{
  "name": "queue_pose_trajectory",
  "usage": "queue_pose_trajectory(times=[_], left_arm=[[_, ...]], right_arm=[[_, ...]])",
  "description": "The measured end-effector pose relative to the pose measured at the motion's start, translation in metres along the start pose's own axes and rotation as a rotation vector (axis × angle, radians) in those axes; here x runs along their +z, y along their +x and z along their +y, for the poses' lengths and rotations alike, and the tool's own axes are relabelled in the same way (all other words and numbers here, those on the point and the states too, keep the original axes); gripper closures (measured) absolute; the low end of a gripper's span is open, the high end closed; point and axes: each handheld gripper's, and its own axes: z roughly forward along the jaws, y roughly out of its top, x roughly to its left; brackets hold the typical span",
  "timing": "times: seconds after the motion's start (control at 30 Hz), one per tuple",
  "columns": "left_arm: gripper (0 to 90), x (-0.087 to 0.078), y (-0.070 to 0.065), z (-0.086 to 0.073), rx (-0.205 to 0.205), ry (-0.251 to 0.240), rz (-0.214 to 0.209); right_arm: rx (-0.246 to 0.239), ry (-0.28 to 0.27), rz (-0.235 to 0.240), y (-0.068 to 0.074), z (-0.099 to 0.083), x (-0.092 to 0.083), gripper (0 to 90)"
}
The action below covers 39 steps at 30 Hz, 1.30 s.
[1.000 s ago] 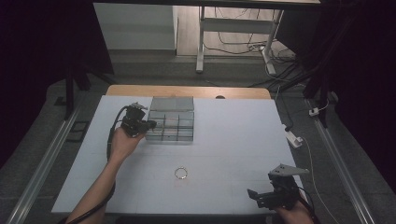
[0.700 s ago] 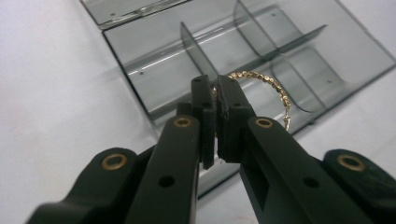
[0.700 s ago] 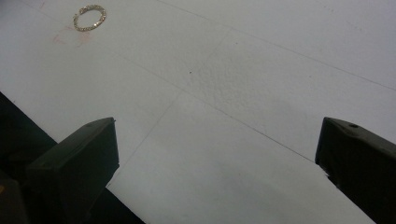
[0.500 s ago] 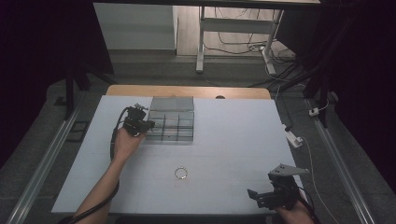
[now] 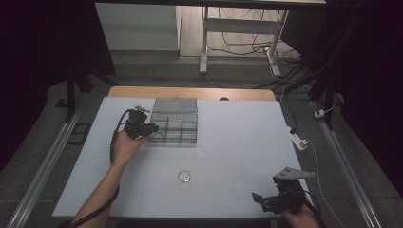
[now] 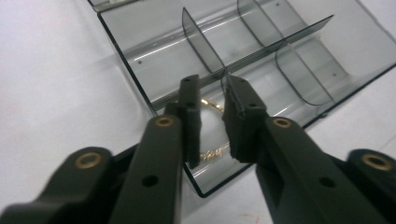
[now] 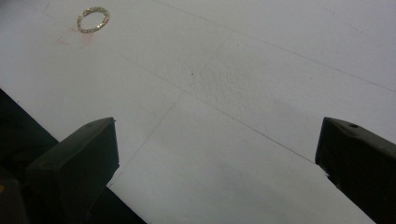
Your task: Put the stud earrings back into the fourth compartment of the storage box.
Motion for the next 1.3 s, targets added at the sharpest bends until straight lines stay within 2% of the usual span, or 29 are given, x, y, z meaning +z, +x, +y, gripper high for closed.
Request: queue_pose_trajectory(times=[0.1,0.23,0.3,0.33,0.4,0.5,0.63,0.73,0.83,0.9,1.0,1.07,1.3], left_arm=[[64.9,-0.006,0.0,0.0,-0.001,-0.03,-0.052],[53.3,-0.011,-0.004,-0.001,0.027,-0.054,-0.074],[44.6,-0.012,-0.006,-0.001,0.041,-0.06,-0.101],[40.7,-0.013,-0.008,-0.002,0.045,-0.064,-0.1],[33.3,-0.014,-0.011,-0.002,0.054,-0.062,-0.116],[24.3,-0.014,-0.016,-0.002,0.051,-0.032,-0.127],[14.4,-0.017,-0.022,-0.004,0.059,-0.042,-0.175],[7.4,-0.022,-0.027,-0.006,0.094,-0.065,-0.195],[1.4,-0.024,-0.034,-0.008,0.121,-0.047,-0.217],[0.0,-0.025,-0.04,-0.01,0.146,-0.029,-0.196],[0.0,-0.026,-0.047,-0.013,0.164,-0.015,-0.201],[0.0,-0.027,-0.05,-0.015,0.16,-0.015,-0.225],[0.0,-0.032,-0.062,-0.022,0.209,-0.048,-0.305]], right_arm=[[-0.002,-0.001,0.0,0.0,0.0,0.0,0.0],[-0.003,-0.006,0.004,0.0,0.0,0.0,0.0],[-0.003,-0.008,0.006,0.0,0.0,0.0,0.0],[-0.004,-0.009,0.006,0.0,0.0,-0.001,0.0],[-0.005,-0.009,0.007,0.0,0.0,-0.001,0.0],[-0.005,-0.009,0.009,0.0,0.0,-0.001,0.0],[-0.005,-0.012,0.009,0.0,0.0,-0.001,0.0],[-0.006,-0.011,0.009,0.0,0.0,-0.001,0.0],[-0.005,-0.012,0.01,0.0,0.0,-0.001,0.0],[-0.004,-0.011,0.011,0.0,0.0,-0.001,0.0],[-0.005,-0.014,0.01,0.0,0.0,-0.001,0.0],[-0.004,-0.015,0.009,0.0,0.0,-0.001,0.0],[-0.003,-0.019,0.009,0.0,0.0,-0.002,0.0]])
